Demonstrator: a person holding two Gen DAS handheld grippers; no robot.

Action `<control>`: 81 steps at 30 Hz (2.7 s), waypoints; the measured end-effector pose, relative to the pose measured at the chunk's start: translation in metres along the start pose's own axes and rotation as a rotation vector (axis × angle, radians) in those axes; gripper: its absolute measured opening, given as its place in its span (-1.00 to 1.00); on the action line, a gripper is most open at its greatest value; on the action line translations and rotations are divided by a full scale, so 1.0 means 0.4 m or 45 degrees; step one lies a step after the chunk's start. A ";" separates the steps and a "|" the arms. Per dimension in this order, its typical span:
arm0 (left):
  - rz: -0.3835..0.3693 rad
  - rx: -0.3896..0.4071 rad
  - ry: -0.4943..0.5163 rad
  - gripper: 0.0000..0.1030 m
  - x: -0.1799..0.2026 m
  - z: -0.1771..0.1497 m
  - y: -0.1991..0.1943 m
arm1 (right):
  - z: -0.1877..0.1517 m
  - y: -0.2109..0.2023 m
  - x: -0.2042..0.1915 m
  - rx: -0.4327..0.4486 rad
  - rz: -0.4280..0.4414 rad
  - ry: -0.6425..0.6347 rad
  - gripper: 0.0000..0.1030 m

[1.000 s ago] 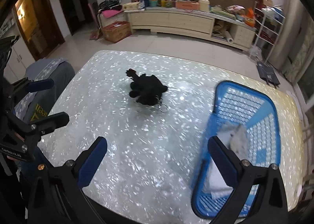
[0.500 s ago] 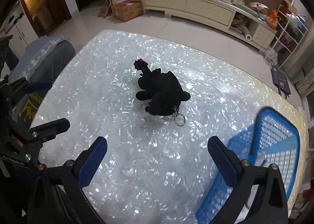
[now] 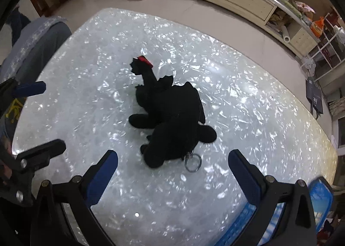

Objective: Organize soft objects
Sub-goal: 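Grasp the black plush dragon by its body with the right tool, then lift the black plush dragon and carry it over the basket with the right tool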

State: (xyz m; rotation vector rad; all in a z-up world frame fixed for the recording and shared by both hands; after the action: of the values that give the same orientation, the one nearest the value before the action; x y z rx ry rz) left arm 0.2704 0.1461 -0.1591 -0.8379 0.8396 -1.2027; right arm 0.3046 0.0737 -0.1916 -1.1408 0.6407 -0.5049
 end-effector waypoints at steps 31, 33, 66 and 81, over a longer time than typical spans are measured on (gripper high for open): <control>-0.003 -0.054 -0.016 1.00 -0.002 0.040 0.130 | -0.011 0.115 -0.012 -0.084 0.069 0.014 0.26; -0.003 -0.033 -0.010 1.00 0.006 0.038 0.099 | -0.034 0.081 -0.027 -0.063 0.066 0.019 0.26; -0.057 0.230 0.176 1.00 0.305 -0.048 -0.372 | -0.426 -0.437 -0.001 0.328 0.024 0.163 0.27; -0.146 0.259 0.314 1.00 0.518 -0.009 -0.412 | -0.528 -0.496 0.141 0.396 -0.028 0.313 0.28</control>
State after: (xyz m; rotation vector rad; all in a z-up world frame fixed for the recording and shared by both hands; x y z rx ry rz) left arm 0.2283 -0.0839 -0.0346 -0.5856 0.8586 -1.4867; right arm 0.1896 -0.1718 -0.0750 -0.7989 0.7331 -0.7439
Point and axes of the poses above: each gripper's, at about its wrist camera, not at the fingertips, and y roughly the way its jaws point, x to its right, z to its top, the point moved 9 cm from there along y, roughly the way its jaws point, and after that the axes turned 14 degrees about z, right-handed, at the moved point
